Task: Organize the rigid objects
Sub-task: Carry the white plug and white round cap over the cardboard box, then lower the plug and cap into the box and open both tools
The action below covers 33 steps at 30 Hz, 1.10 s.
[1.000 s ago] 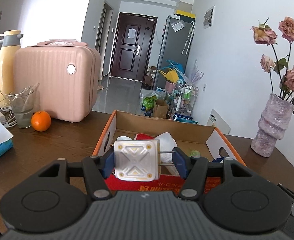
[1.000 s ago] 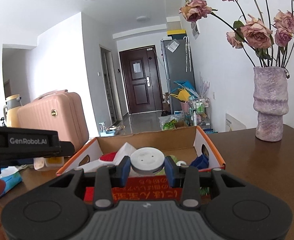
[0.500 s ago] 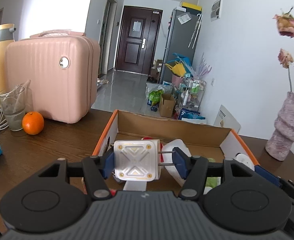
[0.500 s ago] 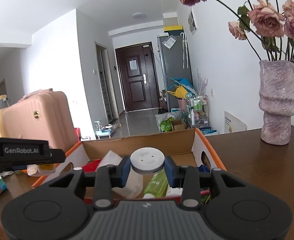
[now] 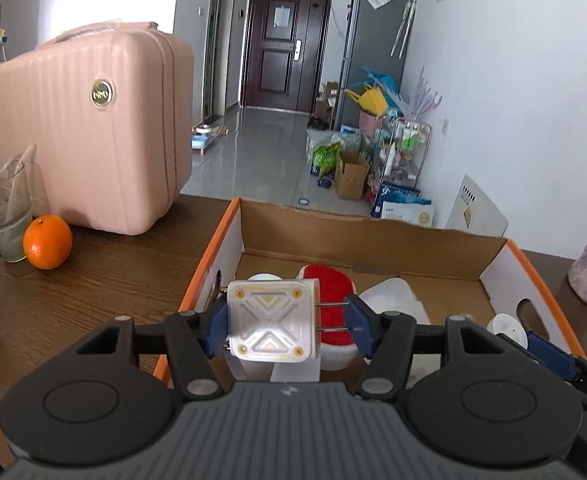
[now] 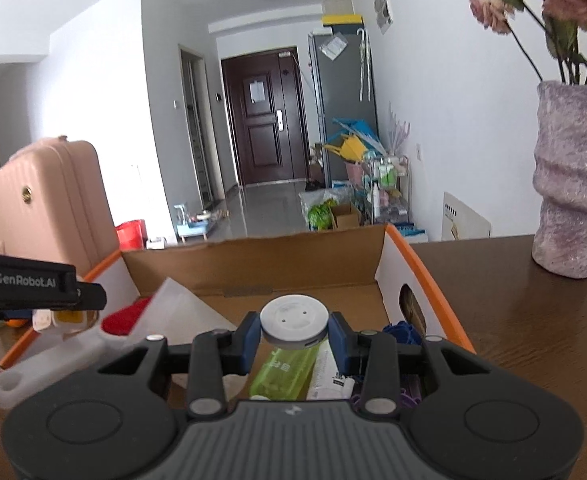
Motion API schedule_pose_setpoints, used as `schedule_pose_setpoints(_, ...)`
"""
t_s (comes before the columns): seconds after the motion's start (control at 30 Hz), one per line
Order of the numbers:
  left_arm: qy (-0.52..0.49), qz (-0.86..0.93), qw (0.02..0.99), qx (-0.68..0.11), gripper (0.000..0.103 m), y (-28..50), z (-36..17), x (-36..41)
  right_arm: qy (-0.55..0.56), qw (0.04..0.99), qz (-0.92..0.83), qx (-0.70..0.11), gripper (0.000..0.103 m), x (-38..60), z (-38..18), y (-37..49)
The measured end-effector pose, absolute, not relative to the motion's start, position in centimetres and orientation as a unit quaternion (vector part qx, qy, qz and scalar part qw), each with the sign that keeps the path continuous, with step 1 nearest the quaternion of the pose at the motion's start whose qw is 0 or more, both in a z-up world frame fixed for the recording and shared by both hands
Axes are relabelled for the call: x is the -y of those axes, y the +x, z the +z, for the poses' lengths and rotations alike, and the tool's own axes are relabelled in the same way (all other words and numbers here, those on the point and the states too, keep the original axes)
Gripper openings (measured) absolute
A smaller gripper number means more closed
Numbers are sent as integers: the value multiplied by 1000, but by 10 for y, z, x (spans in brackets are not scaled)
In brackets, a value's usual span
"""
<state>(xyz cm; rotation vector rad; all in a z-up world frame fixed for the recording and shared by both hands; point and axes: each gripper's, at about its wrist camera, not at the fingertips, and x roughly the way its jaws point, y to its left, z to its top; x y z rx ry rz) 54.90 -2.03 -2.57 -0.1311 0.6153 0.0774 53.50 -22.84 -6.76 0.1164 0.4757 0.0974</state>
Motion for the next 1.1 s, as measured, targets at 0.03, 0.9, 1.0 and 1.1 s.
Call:
schedule_pose_setpoints(0.03,-62,41,950,-304,61,551,-27,20,57,968,48,-239,36,228,-69,536)
schedule_pose_setpoints(0.9,-34,24,966,-257,103,531,-13,28,70,973,28,-220,103,239,-62,524)
schedule_pose_setpoints(1.0,-35,24,965,-260,103,532,-14,27,67,973,28,-221,103,238,-62,525)
schedule_pose_setpoints(1.1,-30,23,965,-258,103,530,-14,28,67,973,28,-219,103,238,-61,523)
